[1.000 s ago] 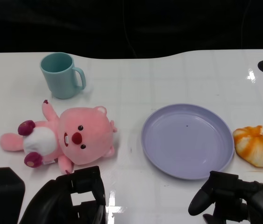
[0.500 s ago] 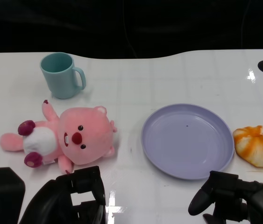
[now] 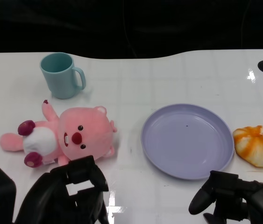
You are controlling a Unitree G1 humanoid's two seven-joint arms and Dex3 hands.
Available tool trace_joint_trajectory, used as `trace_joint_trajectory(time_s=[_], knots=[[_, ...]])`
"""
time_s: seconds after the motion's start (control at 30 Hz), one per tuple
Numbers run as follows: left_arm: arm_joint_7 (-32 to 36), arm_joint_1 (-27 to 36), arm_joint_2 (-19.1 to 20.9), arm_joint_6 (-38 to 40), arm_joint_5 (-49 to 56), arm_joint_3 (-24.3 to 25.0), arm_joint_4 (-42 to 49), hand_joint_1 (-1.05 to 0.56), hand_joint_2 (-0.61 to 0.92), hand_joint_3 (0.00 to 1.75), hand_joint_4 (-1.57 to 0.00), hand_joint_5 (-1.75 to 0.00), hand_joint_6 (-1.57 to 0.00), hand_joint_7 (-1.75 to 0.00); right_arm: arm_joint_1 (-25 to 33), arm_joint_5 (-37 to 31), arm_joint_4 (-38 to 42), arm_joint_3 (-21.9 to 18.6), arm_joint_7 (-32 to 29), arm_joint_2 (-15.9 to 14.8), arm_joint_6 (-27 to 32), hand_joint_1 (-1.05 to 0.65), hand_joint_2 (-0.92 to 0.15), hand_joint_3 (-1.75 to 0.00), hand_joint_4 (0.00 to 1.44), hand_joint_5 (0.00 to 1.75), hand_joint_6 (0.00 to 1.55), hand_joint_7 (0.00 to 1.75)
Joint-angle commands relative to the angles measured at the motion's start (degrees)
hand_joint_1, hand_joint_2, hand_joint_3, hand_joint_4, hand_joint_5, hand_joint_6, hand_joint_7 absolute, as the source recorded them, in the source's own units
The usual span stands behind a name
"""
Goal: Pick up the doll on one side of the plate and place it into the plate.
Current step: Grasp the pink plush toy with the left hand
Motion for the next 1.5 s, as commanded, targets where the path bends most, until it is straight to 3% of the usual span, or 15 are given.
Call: trace_joint_trajectory(time_s=[0.03, 0.13, 0.23, 0.37, 0.63, 0.83, 0.97, 1.2, 1.5], knots=[[0.38, -0.11, -0.46, -2.34, -0.02, 1.41, 0.55, -0.24, 0.41, 1.19, -0.73, -1.41, -0.71, -1.01, -0.69, 0.31, 0.39, -0.01, -0.14, 0.09, -0.57, -0.16, -0.71, -0.88, 0.6, 1.66, 0.54, 1.29], [0.51, -0.64, -0.23, -4.46, 1.72, 1.95, 1.16, -0.28, 0.56, 0.89, -0.64, -1.32, -0.68, -0.9, -1.1, 0.02, 0.6, 0.33, -0.18, 0.07, -0.42, -0.15, -0.71, -0.88, 0.61, 1.67, 0.54, 1.29], [0.4, -1.01, 0.3, -6.49, 3.8, 2.25, 1.48, -0.33, 0.8, 0.47, -0.55, -1.17, -0.65, -0.72, -1.47, -0.32, 0.59, 0.73, -0.25, -0.01, -0.22, -0.15, -0.7, -0.89, 0.61, 1.67, 0.54, 1.29], [-1.22, -1.76, 2.22, -10.4, 6.76, 2.53, 1.91, -0.38, 0.91, 0.25, -0.42, -1.03, -0.54, -0.54, -1.62, -0.39, 0.71, 1.05, -0.39, 0.23, -0.02, -0.14, -0.69, -0.9, 0.61, 1.67, 0.54, 1.29], [-1.36, -4.7, 8.34, -23.19, 19.69, 3.04, 4.34, -0.58, 0.92, 0.16, -0.17, -0.84, -0.35, -0.31, -1.76, -0.33, 0.68, 1.37, -0.42, 0.39, 0.01, -0.14, -0.69, -0.9, 0.6, 1.67, 0.54, 1.29], [-0.81, -7.31, 13.43, -25.2, 28.75, 4.09, 4.82, -0.64, 0.92, 0.14, -0.02, -0.74, -0.28, -0.17, -1.84, -0.38, 0.78, 1.51, -0.31, 0.26, 0.06, -0.14, -0.7, -0.89, 0.6, 1.67, 0.54, 1.29], [-0.39, -8.74, 15.84, -24.69, 34.82, 4.23, 4.41, -0.68, 0.92, 0.12, 0.0, -0.71, -0.27, -0.14, -1.98, -0.47, 0.7, 1.5, -0.4, 0.23, 0.39, -0.14, -0.7, -0.89, 0.6, 1.66, 0.54, 1.29], [-2.09, -13.03, 22.47, -23.17, 47.51, 3.75, 4.82, -0.68, 0.92, 0.07, 0.0, -0.45, -0.21, -0.06, -1.91, -0.48, 0.89, 1.53, -0.39, 0.26, -0.02, -0.15, -0.69, -0.89, 0.6, 1.66, 0.54, 1.28], [-5.9, -19.07, 27.58, -19.97, 61.64, -1.23, 8.21, -0.71, 0.92, 0.06, 0.0, -0.39, -0.2, -0.03, -2.03, -0.5, 0.46, 1.53, -0.46, 0.2, 0.72, -0.17, -0.7, -0.89, 0.6, 1.67, 0.54, 1.28]])
